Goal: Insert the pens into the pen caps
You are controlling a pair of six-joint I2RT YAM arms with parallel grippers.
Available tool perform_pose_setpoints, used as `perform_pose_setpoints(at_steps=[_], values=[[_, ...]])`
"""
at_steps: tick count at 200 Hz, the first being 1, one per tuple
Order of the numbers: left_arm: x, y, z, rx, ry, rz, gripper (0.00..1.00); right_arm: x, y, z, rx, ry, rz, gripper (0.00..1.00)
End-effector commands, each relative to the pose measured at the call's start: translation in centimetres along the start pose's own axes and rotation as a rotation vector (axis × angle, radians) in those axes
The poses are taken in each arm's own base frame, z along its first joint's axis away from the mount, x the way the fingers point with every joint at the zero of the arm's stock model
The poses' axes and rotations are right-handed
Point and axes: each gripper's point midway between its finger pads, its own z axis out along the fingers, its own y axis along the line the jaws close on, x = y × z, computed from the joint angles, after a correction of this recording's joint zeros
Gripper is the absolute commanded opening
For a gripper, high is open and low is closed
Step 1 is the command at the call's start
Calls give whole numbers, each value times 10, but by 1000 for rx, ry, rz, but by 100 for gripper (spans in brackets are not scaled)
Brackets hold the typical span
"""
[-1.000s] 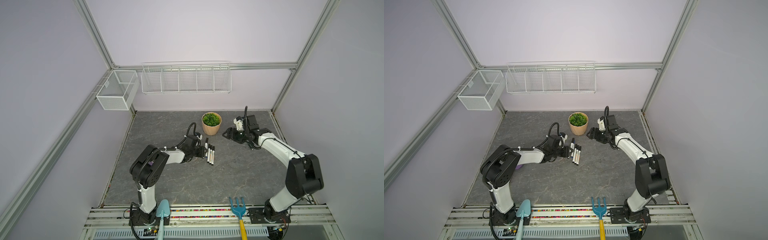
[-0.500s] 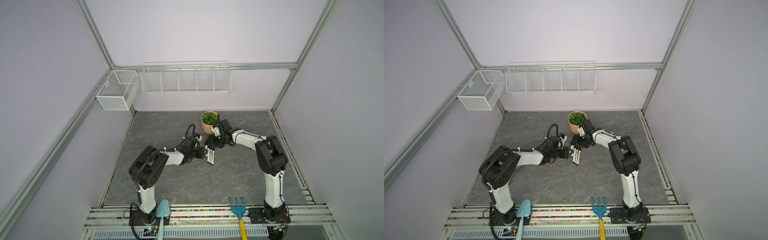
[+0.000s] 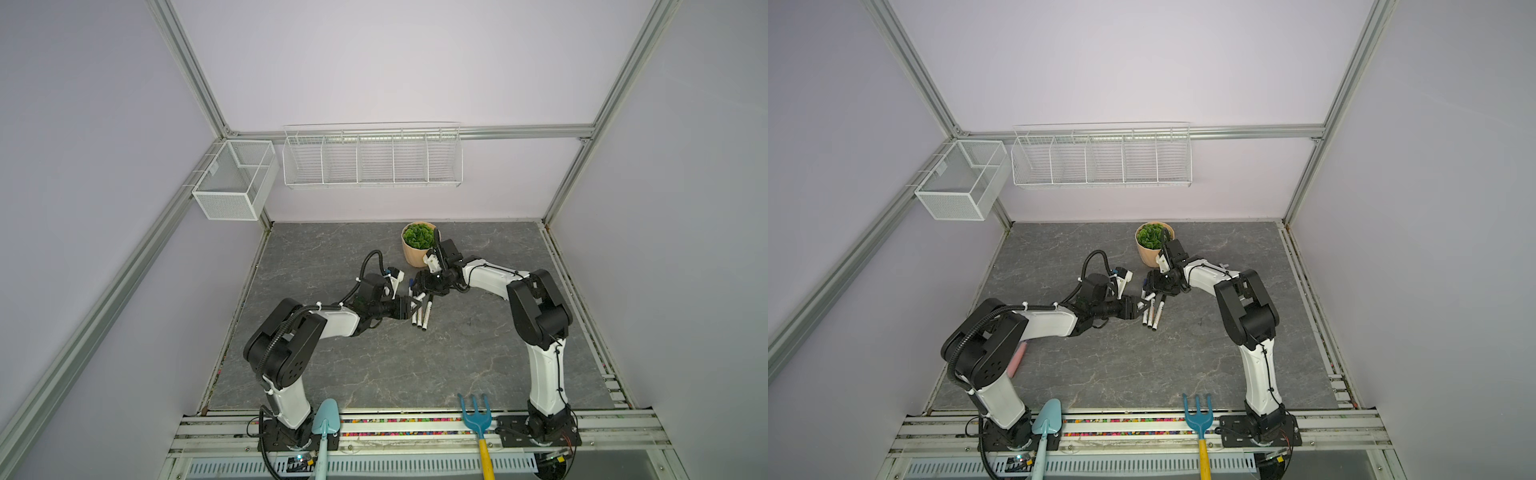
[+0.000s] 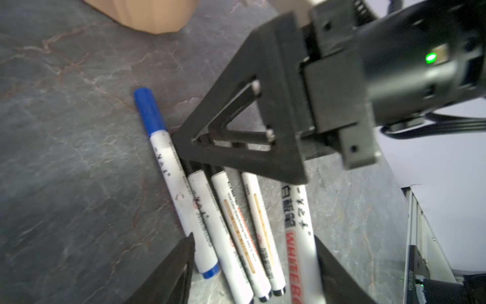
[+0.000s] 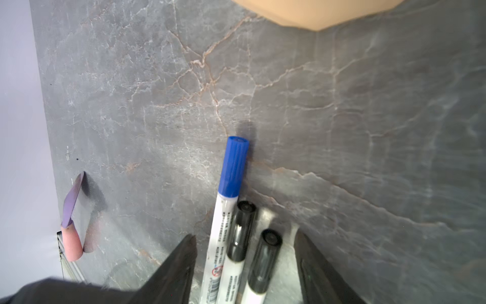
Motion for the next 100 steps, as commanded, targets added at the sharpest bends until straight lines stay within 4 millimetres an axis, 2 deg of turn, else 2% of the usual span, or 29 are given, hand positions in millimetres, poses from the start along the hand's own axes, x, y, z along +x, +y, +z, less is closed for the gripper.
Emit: perform_pose_setpoints(at_steps=[1,8,18,28,37,52,68,76,89,100], values=[[-11,-6,-5,15,-28,9,52,9,-12,9,43,30,-12,62],[-11,0,-4,-14,-29,2,38,5,-7,4,27,15,-27,62],[-11,7,-3,-54,-28,-3,24,0,1,-4,0,-10,-48,62],[-11,12,-3,-81,-29,-3,16,-6,13,-15,-37,-36,-70,62],[-10,15,-2,-90,-29,2,14,-9,22,-25,-59,-51,-86,62],[-12,17,-1,-107,-25,-3,17,-12,30,-38,-75,-69,-97,62],[-13,20,1,-120,-29,-3,29,-11,35,-50,-79,-82,-107,62],[-13,24,1,-140,-25,-6,38,-12,36,-55,-74,-91,-109,62],[-13,29,1,-165,-25,-6,48,-14,30,-66,-55,-113,-94,62],[-12,35,0,-207,-22,-9,51,-19,21,-77,-38,-143,-64,62]])
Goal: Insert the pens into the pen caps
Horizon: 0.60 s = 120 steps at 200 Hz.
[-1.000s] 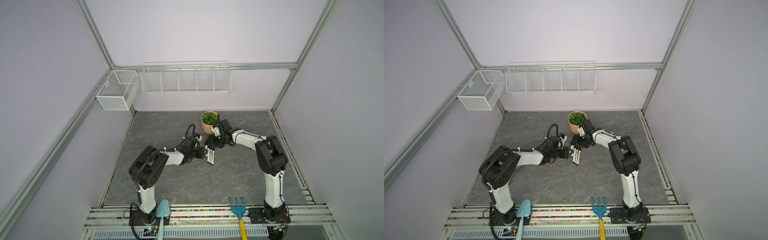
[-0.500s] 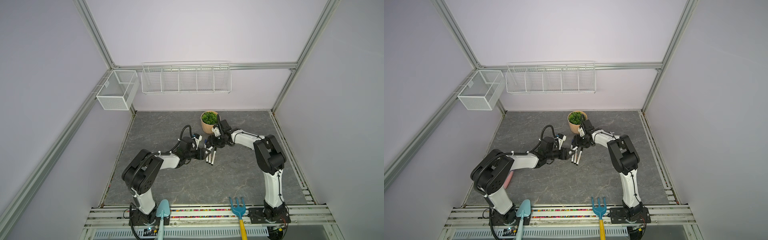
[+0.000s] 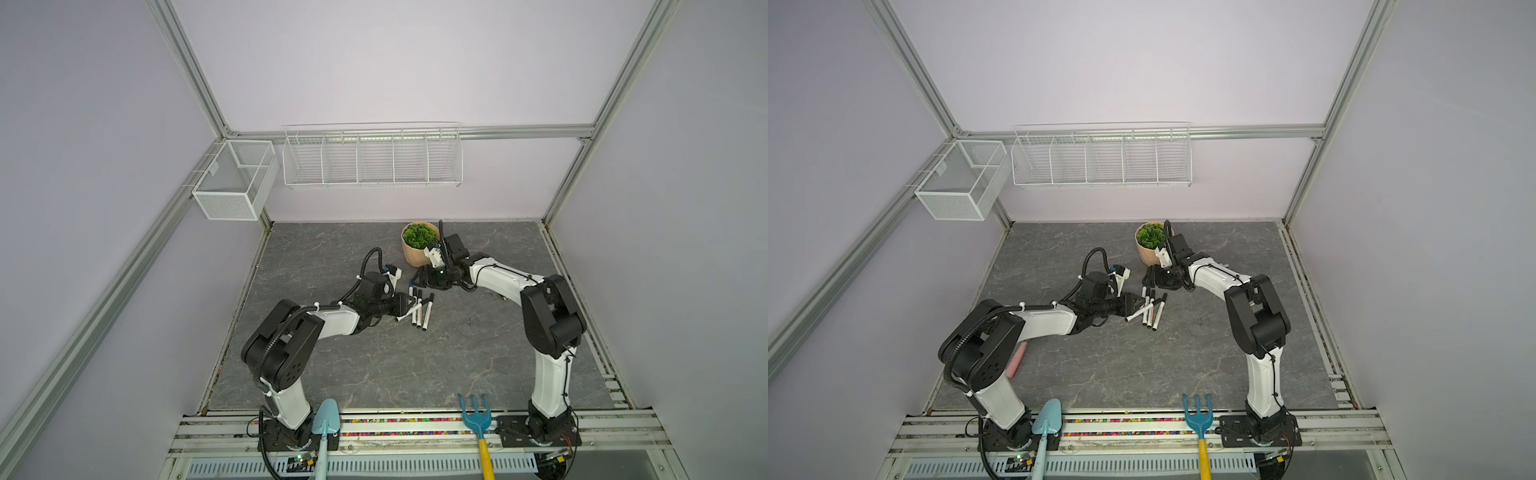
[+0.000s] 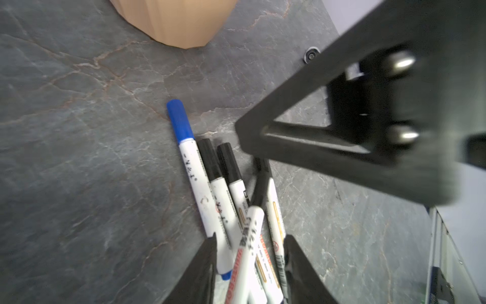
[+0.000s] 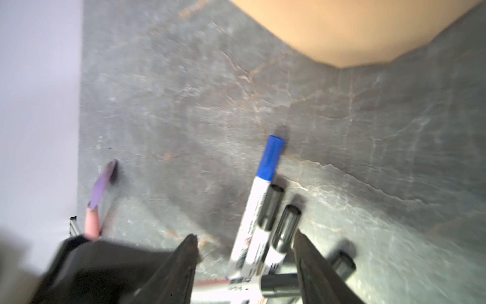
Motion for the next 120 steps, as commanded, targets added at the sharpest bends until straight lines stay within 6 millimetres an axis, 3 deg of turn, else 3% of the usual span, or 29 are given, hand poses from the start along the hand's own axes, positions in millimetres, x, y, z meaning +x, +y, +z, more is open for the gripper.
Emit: perform_pose_setpoints(at_steps=[1,28,56,87,107,113,120], values=[[-7,16,2,-90,-11,0,51,-8,-9,-29,26,-57,21,62],[-12,29,-15,-180,-93,13,59,-19,-43,-67,95,-197,111,63],[-35,44,-64,-331,-289,30,66,-22,-85,-133,357,-389,53,65],[-69,89,-153,-734,-459,-9,70,-15,-132,-217,781,-593,-17,71],[-91,111,-210,-857,-536,-42,73,-2,-159,-239,929,-656,-22,80],[-94,120,-226,-897,-556,-63,78,5,-168,-233,953,-640,-58,82],[-94,132,-244,-946,-563,-93,99,11,-177,-230,988,-634,-70,85]])
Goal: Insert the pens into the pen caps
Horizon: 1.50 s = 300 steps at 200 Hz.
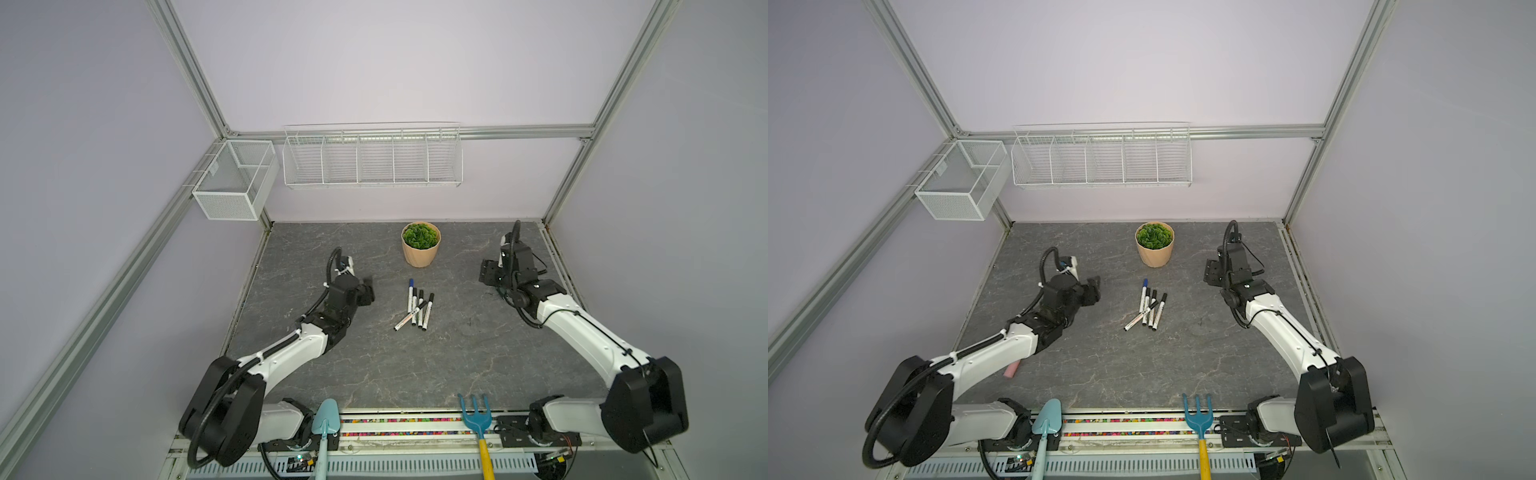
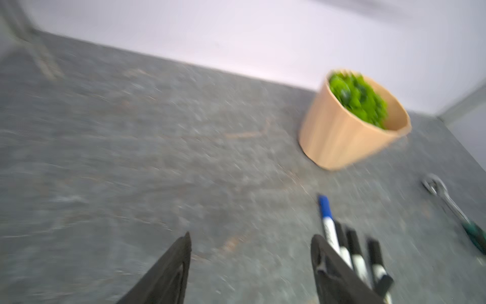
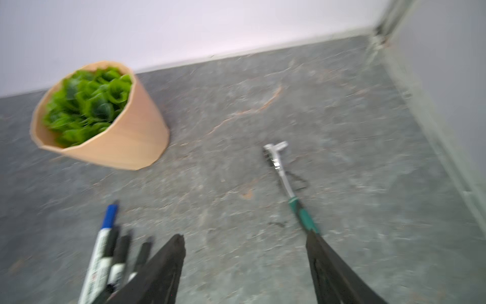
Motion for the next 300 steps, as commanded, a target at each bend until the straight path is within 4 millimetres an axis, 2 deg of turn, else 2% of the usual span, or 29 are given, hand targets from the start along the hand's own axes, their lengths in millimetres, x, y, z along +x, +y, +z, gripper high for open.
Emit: perform_pose_setpoints(at_steps=[1,20,27,34,66,69,71,76,87,102,118,128,139,149,162,181,186,195,202,214,225,237,254,258,300], values=[[-30,78,-17,-294,-47,-8,100,22,-53,12,263,-47,-136,86],[-29,122,-25,-431,-41,19,99,39,-61,30,292,-26,-144,91],[-26,134,-26,-465,-40,43,99,38,-63,34,314,-33,-159,91],[-22,145,-27,-510,-38,56,99,29,-60,37,308,-80,-165,91],[9,164,-11,-575,29,130,99,13,-35,50,178,-220,-259,91],[12,165,-9,-574,29,130,99,12,-32,50,161,-232,-262,92],[13,164,-7,-570,27,131,99,10,-30,49,149,-241,-265,98],[17,163,-2,-550,24,136,99,9,-25,49,121,-260,-270,90],[21,160,7,-515,-18,135,99,9,-17,52,74,-258,-294,89],[13,154,14,-478,-65,125,99,10,-7,53,23,-264,-319,89],[9,156,20,-490,-73,132,99,17,-7,54,14,-218,-334,89],[8,151,27,-459,-67,155,99,28,-14,53,34,-138,-325,89],[6,142,38,-408,-63,206,99,29,-12,46,10,-161,-321,89],[7,142,43,-412,-35,241,99,28,-14,41,5,-200,-318,89],[6,144,41,-412,-81,257,99,29,-22,41,33,-180,-307,89],[11,164,39,-361,-137,146,99,55,-33,51,73,-93,-319,89],[19,168,36,-353,-122,124,99,60,-35,53,77,-100,-308,89],[18,172,32,-360,-205,118,99,67,-34,56,59,-138,-295,89],[13,172,29,-364,-246,119,99,59,-30,58,58,-164,-300,89],[17,170,30,-354,-175,111,99,66,-29,63,39,-112,-318,89],[16,176,32,-391,-171,105,99,65,-28,61,28,-113,-316,89],[16,172,32,-370,-215,129,99,64,-31,57,39,-147,-332,89],[17,172,33,-369,-189,124,99,55,-39,54,73,-239,-330,89],[15,173,33,-381,-188,122,99,53,-52,56,90,-245,-303,89],[16,172,33,-379,-206,130,99,58,-80,71,29,-206,-136,89]])
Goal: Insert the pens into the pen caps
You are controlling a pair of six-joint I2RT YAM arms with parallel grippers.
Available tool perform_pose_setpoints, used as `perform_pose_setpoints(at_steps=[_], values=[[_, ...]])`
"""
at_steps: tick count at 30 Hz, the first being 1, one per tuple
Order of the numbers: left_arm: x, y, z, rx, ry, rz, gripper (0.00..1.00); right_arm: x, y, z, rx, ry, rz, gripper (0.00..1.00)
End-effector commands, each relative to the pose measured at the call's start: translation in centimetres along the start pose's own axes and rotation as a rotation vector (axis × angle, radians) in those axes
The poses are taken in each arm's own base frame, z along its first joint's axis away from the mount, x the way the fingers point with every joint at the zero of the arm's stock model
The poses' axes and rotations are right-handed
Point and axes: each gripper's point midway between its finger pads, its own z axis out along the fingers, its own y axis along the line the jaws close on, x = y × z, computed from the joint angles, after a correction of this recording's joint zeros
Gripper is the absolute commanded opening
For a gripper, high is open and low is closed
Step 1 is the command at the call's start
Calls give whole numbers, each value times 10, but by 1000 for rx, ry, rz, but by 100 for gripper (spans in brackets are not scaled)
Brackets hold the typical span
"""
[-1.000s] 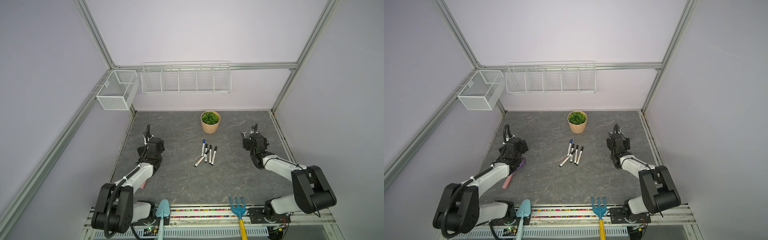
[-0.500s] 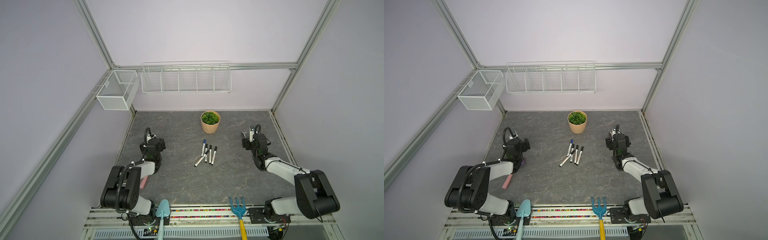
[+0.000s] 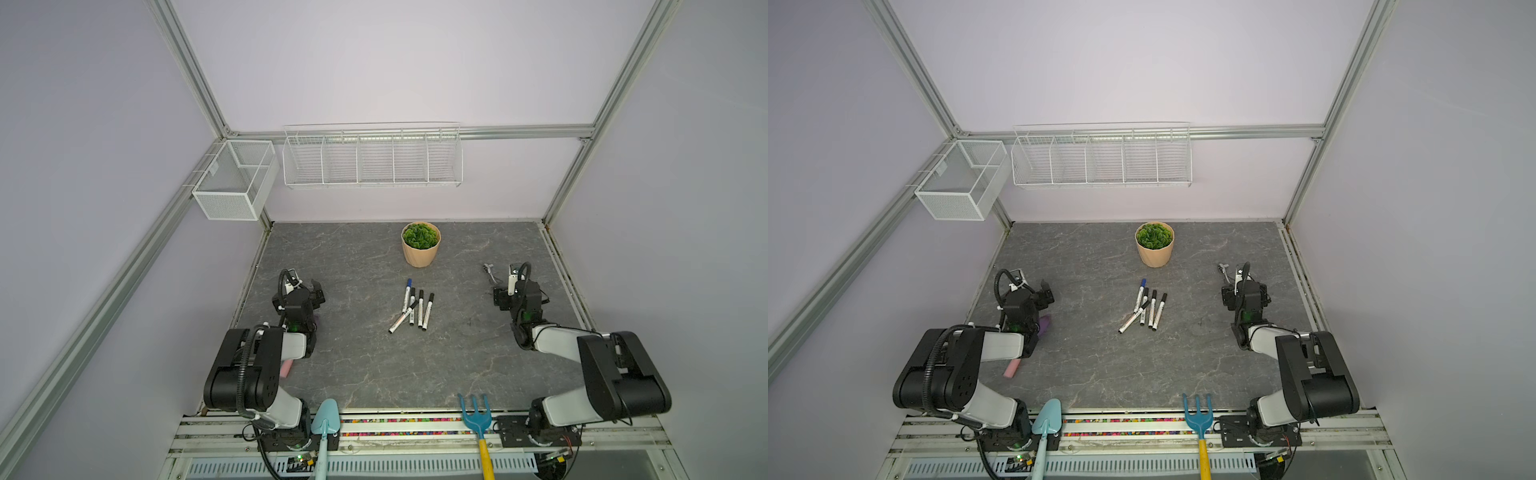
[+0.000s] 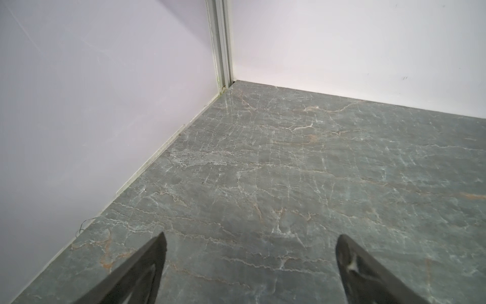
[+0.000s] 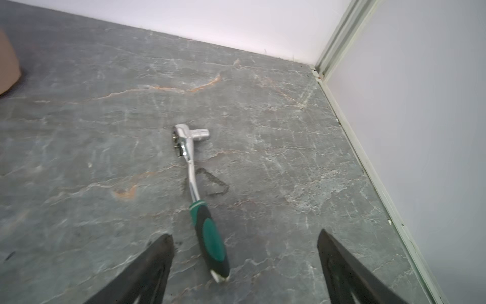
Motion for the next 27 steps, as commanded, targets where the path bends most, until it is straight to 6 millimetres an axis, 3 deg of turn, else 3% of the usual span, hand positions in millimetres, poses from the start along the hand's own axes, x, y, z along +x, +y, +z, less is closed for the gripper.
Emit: perform_pose_setpoints(at_steps=[1,5,27], values=[[-12,-3,1,4,-47,-8,99,-8,-6,6,-63,-49,108,89],[-12,-3,2,6,-47,-8,99,0,3,0,-110,-112,83,88],[-12,-3,2,5,-46,-9,99,0,4,3,-157,-93,109,88]])
